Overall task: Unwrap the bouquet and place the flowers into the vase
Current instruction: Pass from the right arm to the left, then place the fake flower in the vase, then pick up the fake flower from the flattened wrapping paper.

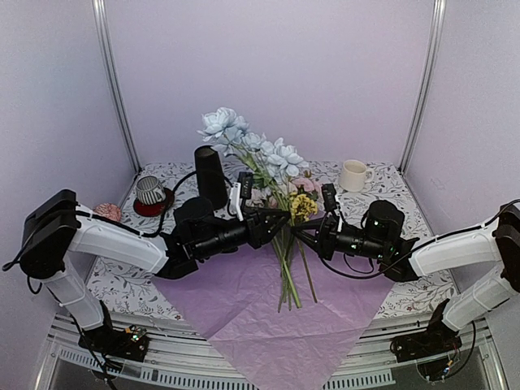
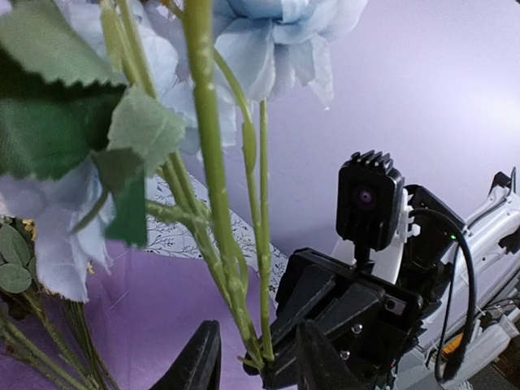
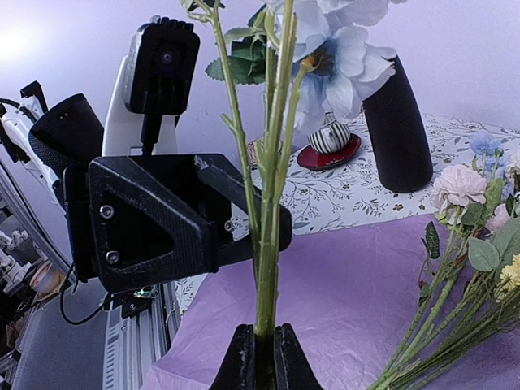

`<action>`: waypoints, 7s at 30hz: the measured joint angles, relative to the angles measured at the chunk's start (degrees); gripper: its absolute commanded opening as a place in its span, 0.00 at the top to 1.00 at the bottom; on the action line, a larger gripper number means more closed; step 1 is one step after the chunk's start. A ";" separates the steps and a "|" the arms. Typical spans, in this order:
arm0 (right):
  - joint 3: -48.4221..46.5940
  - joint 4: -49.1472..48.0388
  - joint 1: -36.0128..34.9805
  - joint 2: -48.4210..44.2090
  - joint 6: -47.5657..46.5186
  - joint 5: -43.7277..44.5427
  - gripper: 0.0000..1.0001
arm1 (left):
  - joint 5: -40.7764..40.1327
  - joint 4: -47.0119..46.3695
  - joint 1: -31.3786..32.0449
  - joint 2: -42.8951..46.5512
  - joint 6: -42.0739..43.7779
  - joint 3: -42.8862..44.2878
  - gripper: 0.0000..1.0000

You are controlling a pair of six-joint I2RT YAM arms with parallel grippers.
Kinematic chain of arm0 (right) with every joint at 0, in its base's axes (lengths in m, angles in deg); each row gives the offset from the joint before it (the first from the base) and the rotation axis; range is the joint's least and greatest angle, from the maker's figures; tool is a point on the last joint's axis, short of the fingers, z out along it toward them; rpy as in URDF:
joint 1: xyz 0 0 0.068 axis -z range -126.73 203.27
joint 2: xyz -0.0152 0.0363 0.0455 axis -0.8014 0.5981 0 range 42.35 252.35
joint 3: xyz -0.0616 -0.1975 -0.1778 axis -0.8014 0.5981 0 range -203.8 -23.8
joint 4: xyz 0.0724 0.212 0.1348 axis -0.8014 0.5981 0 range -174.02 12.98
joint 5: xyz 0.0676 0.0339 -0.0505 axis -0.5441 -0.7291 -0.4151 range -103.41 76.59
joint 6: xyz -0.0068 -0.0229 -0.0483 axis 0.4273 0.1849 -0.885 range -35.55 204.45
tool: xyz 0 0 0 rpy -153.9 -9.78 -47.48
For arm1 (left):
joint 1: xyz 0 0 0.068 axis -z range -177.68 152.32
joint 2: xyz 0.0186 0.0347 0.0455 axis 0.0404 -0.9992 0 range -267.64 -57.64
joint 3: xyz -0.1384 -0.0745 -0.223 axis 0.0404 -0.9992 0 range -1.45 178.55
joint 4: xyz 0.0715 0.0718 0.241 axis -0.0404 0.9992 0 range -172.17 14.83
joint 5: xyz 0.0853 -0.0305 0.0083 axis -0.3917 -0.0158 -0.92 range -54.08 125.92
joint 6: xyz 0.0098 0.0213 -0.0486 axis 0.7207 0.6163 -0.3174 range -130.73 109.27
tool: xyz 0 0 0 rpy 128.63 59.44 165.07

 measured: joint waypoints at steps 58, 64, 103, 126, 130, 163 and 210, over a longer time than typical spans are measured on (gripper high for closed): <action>1.53 3.32 -0.11 -2.99 -5.90 11.65 0.01 | -4.20 38.10 -34.38 22.75 26.14 22.67 1.00; 1.53 3.45 -0.11 -2.97 -5.92 11.82 0.01 | -4.13 35.28 -36.94 19.04 27.76 27.06 1.00; 1.53 3.45 -0.11 -1.97 -6.71 10.80 0.01 | 0.50 35.10 -40.94 -6.91 29.24 35.91 1.00; 1.53 3.48 -0.11 -1.84 -6.69 10.75 0.01 | 2.43 42.23 -41.09 -12.81 24.98 37.00 0.80; 1.53 3.50 -0.11 -1.36 -6.71 10.75 0.01 | 2.91 43.36 -41.09 -13.11 24.06 37.03 0.65; -0.50 6.38 -0.11 0.42 -4.96 14.64 0.01 | 4.79 44.63 -40.68 14.67 12.96 8.26 0.02; -16.50 42.12 -0.37 9.22 13.70 14.05 0.61 | -1.97 43.10 -28.94 30.25 3.13 -15.41 0.06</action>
